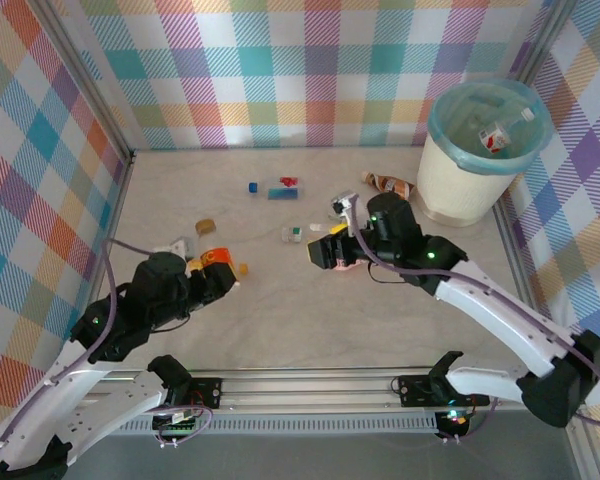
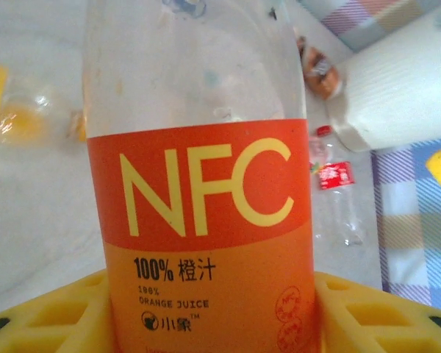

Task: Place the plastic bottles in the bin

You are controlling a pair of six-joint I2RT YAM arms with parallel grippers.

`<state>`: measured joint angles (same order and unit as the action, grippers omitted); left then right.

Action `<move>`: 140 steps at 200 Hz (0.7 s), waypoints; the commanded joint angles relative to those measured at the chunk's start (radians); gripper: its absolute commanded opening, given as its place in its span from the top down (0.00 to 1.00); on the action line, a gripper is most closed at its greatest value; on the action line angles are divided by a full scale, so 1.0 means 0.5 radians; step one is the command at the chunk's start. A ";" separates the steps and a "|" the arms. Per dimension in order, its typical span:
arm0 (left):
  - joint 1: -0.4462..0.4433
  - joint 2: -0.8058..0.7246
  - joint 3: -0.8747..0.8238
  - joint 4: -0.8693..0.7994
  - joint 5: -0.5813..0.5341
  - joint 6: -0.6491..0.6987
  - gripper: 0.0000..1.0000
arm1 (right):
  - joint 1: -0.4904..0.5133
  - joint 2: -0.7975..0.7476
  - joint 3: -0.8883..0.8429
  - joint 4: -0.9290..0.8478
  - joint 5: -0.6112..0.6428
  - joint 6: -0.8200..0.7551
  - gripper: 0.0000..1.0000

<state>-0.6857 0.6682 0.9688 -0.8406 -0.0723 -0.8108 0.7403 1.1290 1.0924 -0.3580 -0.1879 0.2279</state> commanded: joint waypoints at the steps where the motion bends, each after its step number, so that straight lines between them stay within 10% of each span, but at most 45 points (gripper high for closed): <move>1: -0.009 0.175 0.177 0.139 0.087 0.412 0.59 | 0.007 -0.122 0.037 0.233 -0.199 -0.120 0.20; 60: -0.468 0.767 0.746 0.569 0.001 1.256 0.61 | 0.008 -0.485 0.058 0.284 -0.489 -0.351 0.12; 140: -0.861 0.964 0.563 1.232 0.257 1.876 0.59 | 0.007 -0.785 0.241 0.005 -0.332 -0.452 0.00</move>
<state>-1.0935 1.1427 1.2854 -0.3672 0.0116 0.0147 0.7403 0.7403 1.1568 -0.2989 -0.4084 0.0284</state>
